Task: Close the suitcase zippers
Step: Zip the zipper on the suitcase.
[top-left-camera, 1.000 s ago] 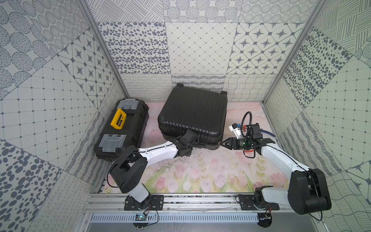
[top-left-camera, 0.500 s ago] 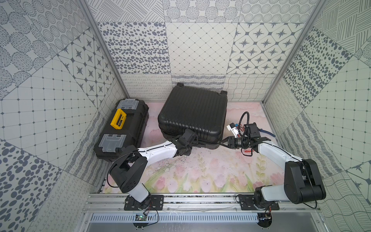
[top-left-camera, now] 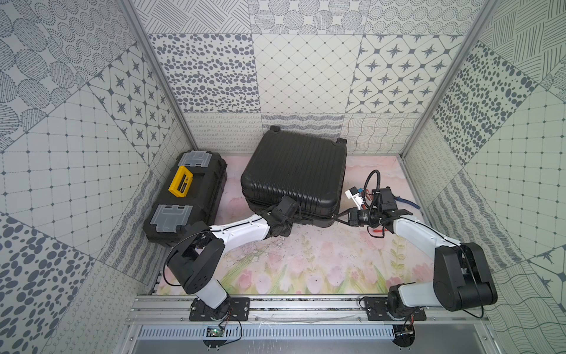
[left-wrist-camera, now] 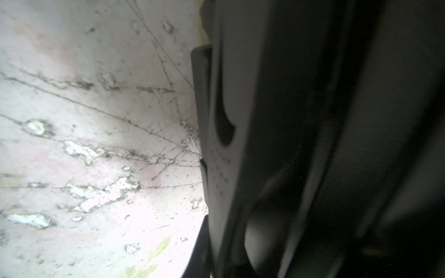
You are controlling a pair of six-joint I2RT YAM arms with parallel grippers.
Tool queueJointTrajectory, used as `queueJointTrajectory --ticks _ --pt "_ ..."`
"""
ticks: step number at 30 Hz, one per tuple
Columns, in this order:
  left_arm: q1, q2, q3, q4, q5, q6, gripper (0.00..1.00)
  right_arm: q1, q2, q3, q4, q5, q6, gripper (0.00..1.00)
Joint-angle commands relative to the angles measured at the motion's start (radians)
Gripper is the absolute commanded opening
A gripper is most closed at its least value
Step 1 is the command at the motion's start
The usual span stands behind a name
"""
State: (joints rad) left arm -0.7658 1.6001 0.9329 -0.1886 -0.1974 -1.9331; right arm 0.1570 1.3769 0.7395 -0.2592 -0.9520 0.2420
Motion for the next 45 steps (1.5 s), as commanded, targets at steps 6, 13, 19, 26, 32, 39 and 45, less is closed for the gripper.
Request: queueJointTrajectory --ticks 6,13,19,26,32,39,45 --pt "0.004 -0.026 0.045 0.288 -0.011 0.061 0.00 0.118 -0.217 -0.063 -0.035 0.259 -0.126 0.00" --pt "0.000 -0.008 0.074 0.282 -0.004 0.055 0.00 0.349 -0.319 -0.083 -0.007 0.469 -0.198 0.00" --pt "-0.013 0.011 0.097 0.309 0.012 0.044 0.00 0.511 -0.293 -0.075 0.114 0.542 -0.221 0.00" --pt "-0.070 0.005 0.165 0.316 0.038 0.039 0.00 0.682 -0.215 -0.073 0.319 0.681 -0.251 0.00" --pt "-0.117 0.015 0.174 0.379 0.051 0.005 0.00 0.784 -0.149 -0.057 0.470 0.822 -0.247 0.00" --pt "-0.157 0.026 0.231 0.426 0.098 0.013 0.00 0.802 -0.033 -0.078 0.774 0.741 -0.096 0.00" --pt "-0.178 0.003 0.213 0.438 0.107 0.012 0.00 0.788 0.048 -0.080 0.930 0.753 -0.034 0.00"
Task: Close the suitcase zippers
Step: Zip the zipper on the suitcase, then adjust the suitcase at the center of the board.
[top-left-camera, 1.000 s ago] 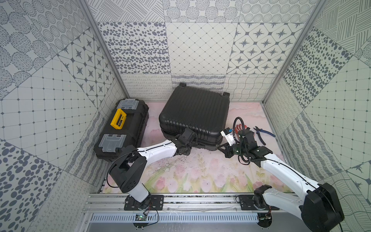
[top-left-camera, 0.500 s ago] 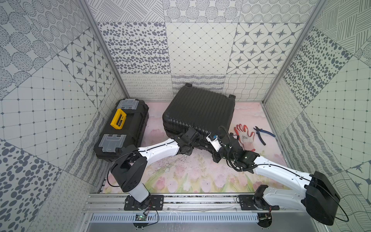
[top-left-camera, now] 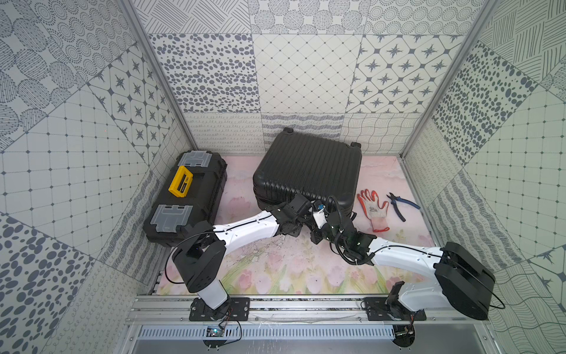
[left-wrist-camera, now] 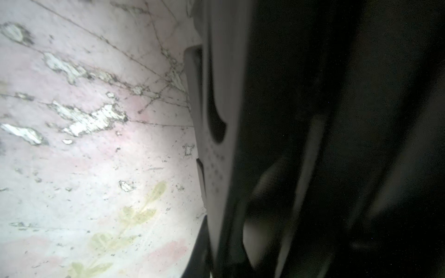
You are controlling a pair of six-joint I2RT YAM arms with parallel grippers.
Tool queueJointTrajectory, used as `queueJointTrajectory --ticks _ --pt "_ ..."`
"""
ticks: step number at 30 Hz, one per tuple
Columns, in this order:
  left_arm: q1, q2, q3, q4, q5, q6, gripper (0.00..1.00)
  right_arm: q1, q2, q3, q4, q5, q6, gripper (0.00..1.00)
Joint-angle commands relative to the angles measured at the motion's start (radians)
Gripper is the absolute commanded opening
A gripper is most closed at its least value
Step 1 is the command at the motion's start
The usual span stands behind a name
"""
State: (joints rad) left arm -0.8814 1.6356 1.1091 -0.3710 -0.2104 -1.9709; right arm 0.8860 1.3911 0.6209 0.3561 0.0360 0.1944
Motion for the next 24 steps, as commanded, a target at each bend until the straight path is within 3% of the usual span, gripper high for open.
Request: queueJointTrajectory --ticks 1,8,12,16,21,24 --pt "-0.062 -0.046 0.020 0.617 0.110 0.051 0.00 0.053 0.029 0.039 0.303 -0.227 0.008 0.00" --pt "-0.045 -0.089 -0.110 0.586 0.048 0.053 0.00 0.019 -0.075 -0.041 0.130 -0.115 -0.042 0.03" --pt "-0.027 -0.076 -0.145 0.592 0.049 0.048 0.00 -0.001 -0.150 -0.070 -0.011 -0.104 -0.036 0.21" --pt "-0.015 -0.071 -0.182 0.598 0.049 0.041 0.00 -0.024 -0.234 -0.098 -0.131 -0.121 0.020 0.45" --pt "0.000 -0.083 -0.228 0.589 0.045 0.049 0.13 -0.032 -0.391 -0.086 -0.338 -0.088 0.033 0.65" --pt "0.006 -0.112 -0.260 0.527 0.040 0.054 0.29 -0.075 -0.458 0.000 -0.515 -0.122 0.046 0.71"
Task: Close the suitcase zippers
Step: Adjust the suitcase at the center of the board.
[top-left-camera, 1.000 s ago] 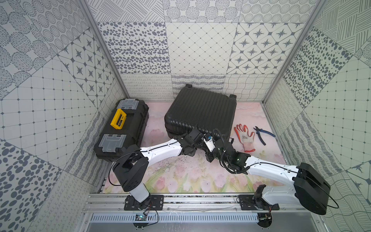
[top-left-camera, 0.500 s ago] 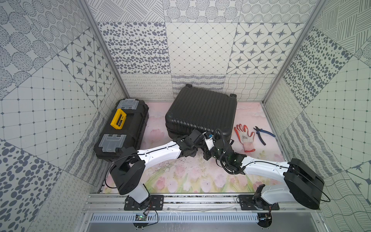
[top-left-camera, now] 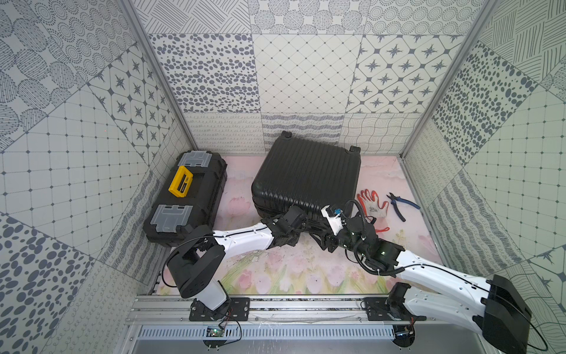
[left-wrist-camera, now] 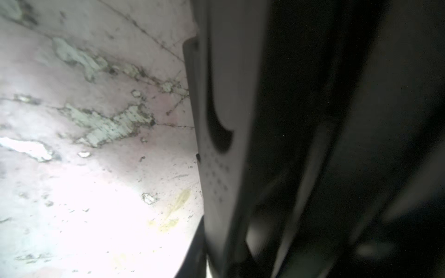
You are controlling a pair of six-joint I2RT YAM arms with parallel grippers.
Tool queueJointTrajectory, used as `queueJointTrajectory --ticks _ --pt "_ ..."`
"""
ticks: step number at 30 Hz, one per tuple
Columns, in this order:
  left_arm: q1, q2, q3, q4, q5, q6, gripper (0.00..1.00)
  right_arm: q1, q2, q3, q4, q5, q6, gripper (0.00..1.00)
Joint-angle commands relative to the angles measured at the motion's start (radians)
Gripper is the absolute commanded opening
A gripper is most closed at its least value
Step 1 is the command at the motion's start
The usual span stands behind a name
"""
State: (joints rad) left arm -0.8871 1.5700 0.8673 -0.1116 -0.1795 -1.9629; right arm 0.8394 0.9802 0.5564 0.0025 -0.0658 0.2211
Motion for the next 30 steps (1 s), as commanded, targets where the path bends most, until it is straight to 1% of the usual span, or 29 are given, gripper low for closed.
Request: queueJointTrajectory --ticks 1,2,5,7,10,12,14,16,18,19,21,22,25,26,28,30 --pt "0.014 -0.059 -0.026 0.239 0.003 0.059 0.34 -0.047 -0.063 0.097 -0.218 -0.041 0.025 0.72" --pt "0.017 -0.073 -0.039 0.229 -0.001 0.066 0.38 -0.061 -0.076 0.131 -0.279 -0.050 0.029 0.74" --pt "0.026 -0.122 -0.081 0.187 -0.011 0.071 0.58 -0.109 -0.093 0.228 -0.433 -0.074 0.033 0.79" --pt "0.028 -0.169 -0.103 0.133 -0.028 0.086 0.66 -0.138 -0.105 0.278 -0.492 -0.081 0.045 0.82" --pt "0.034 -0.263 -0.124 0.001 -0.057 0.151 0.73 -0.180 -0.124 0.336 -0.541 -0.092 0.058 0.85" --pt "0.053 -0.332 -0.116 -0.121 -0.060 0.235 0.76 -0.221 -0.124 0.377 -0.572 -0.100 0.064 0.86" --pt "0.092 -0.399 -0.090 -0.237 -0.053 0.369 0.78 -0.275 -0.115 0.415 -0.601 -0.113 0.066 0.86" --pt "0.151 -0.445 -0.020 -0.385 -0.052 0.564 0.80 -0.344 -0.097 0.447 -0.618 -0.134 0.070 0.87" --pt "0.218 -0.461 0.075 -0.500 -0.051 0.757 0.81 -0.410 -0.077 0.467 -0.614 -0.176 0.065 0.87" --pt "0.255 -0.463 0.125 -0.533 -0.046 0.870 0.81 -0.447 -0.061 0.475 -0.609 -0.192 0.072 0.88" --pt "0.332 -0.449 0.215 -0.571 -0.031 1.047 0.82 -0.511 -0.031 0.488 -0.593 -0.236 0.091 0.88" --pt "0.376 -0.434 0.255 -0.560 -0.002 1.147 0.83 -0.543 -0.014 0.492 -0.576 -0.264 0.109 0.88" --pt "0.490 -0.351 0.365 -0.519 0.101 1.370 0.83 -0.626 0.045 0.501 -0.522 -0.344 0.161 0.88" --pt "0.521 -0.312 0.403 -0.517 0.139 1.421 0.83 -0.644 0.063 0.509 -0.511 -0.365 0.169 0.88" --pt "0.585 -0.214 0.500 -0.526 0.259 1.525 0.84 -0.680 0.113 0.532 -0.503 -0.393 0.180 0.89" --pt "0.628 -0.122 0.579 -0.542 0.338 1.615 0.84 -0.714 0.148 0.543 -0.484 -0.415 0.198 0.89"
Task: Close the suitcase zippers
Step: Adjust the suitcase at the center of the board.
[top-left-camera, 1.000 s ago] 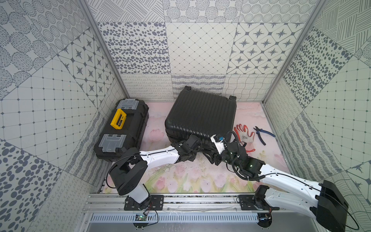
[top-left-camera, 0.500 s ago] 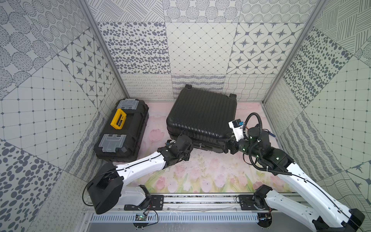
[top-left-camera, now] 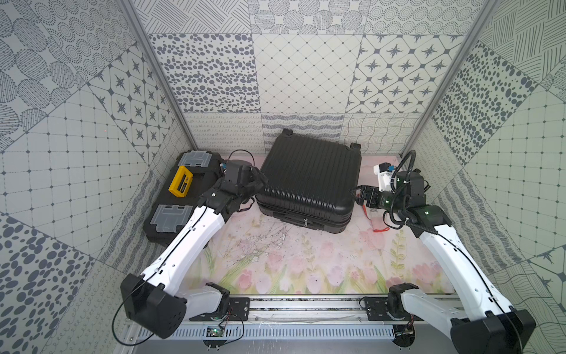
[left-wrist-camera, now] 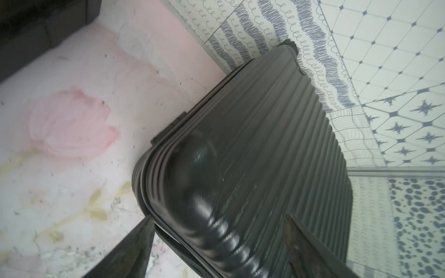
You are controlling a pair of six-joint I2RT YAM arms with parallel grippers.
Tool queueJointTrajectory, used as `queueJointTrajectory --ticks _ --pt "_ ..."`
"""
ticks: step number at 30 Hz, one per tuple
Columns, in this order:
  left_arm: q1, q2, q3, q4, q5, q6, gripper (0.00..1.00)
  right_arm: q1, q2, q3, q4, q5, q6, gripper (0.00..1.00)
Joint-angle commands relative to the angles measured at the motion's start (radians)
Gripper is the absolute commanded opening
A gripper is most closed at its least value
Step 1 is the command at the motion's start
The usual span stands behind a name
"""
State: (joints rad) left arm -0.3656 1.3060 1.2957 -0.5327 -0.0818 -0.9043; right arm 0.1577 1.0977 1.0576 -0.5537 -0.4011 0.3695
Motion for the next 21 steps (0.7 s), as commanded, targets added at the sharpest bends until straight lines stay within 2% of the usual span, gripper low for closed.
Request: queueJointTrajectory --ticks 1,8,13,17,21 --pt "0.124 0.186 0.190 -0.130 0.287 0.595 0.84 -0.050 0.050 0.043 0.084 -0.094 0.059 0.89" --pt "0.204 0.429 0.381 -0.176 0.537 0.708 0.84 -0.113 0.186 0.099 0.098 -0.137 0.042 0.90" --pt "0.223 0.559 0.488 -0.243 0.616 0.785 0.84 -0.121 0.296 0.147 0.092 -0.152 0.006 0.91" --pt "0.225 0.610 0.498 -0.192 0.750 0.738 0.84 -0.122 0.378 0.167 0.113 -0.174 -0.007 0.92" --pt "0.224 0.645 0.481 -0.199 0.828 0.707 0.82 -0.122 0.448 0.199 0.134 -0.217 -0.006 0.92"
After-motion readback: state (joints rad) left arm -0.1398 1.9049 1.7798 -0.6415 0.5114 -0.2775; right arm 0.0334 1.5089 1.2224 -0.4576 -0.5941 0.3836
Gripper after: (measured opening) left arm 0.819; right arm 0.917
